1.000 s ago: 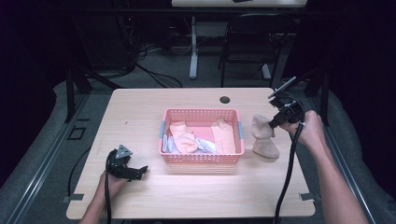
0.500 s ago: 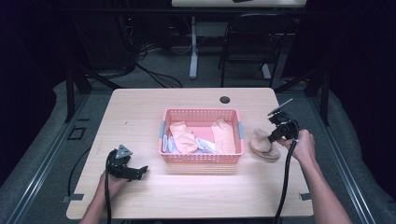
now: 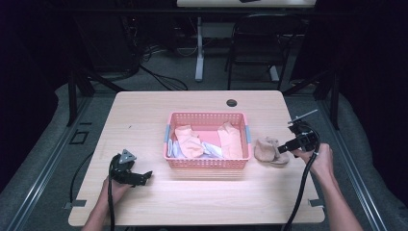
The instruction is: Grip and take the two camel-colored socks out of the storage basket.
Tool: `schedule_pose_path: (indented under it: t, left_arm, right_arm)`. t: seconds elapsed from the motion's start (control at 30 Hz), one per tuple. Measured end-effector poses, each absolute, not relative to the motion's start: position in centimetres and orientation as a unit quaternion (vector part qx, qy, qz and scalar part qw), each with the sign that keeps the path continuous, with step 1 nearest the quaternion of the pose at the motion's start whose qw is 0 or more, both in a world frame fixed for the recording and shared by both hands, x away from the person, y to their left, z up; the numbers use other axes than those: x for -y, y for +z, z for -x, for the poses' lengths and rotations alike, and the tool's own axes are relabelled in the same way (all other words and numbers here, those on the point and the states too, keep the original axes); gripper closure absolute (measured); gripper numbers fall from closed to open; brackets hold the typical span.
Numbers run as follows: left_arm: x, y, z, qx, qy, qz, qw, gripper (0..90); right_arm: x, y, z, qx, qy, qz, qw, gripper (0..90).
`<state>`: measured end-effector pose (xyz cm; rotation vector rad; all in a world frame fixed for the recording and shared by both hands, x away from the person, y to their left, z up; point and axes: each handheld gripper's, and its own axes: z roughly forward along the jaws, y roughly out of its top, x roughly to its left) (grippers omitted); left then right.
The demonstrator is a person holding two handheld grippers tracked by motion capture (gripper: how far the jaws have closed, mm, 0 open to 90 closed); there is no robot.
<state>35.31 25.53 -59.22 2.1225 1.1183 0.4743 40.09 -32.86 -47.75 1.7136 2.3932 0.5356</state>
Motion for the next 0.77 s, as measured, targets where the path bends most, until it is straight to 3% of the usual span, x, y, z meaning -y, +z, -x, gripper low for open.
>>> schedule_pose_path:
  t: [0.07,0.4,0.77]
  left_arm:
    - [-25.5,-59.2,-35.3,-0.43,0.182,-0.816,0.341,0.4]
    - [-25.5,-59.2,-35.3,-0.43,0.182,-0.816,0.341,0.4]
    - [-25.5,-59.2,-35.4,-0.426,0.18,-0.818,0.342,0.3]
  right_arm:
    - [33.1,-47.7,-39.3,-0.795,0.189,-0.571,0.076,19.4]
    - [33.8,-48.2,-35.2,-0.791,0.21,-0.565,0.102,2.6]
    - [34.0,-50.7,-33.9,-0.797,0.186,-0.567,0.09,2.4]
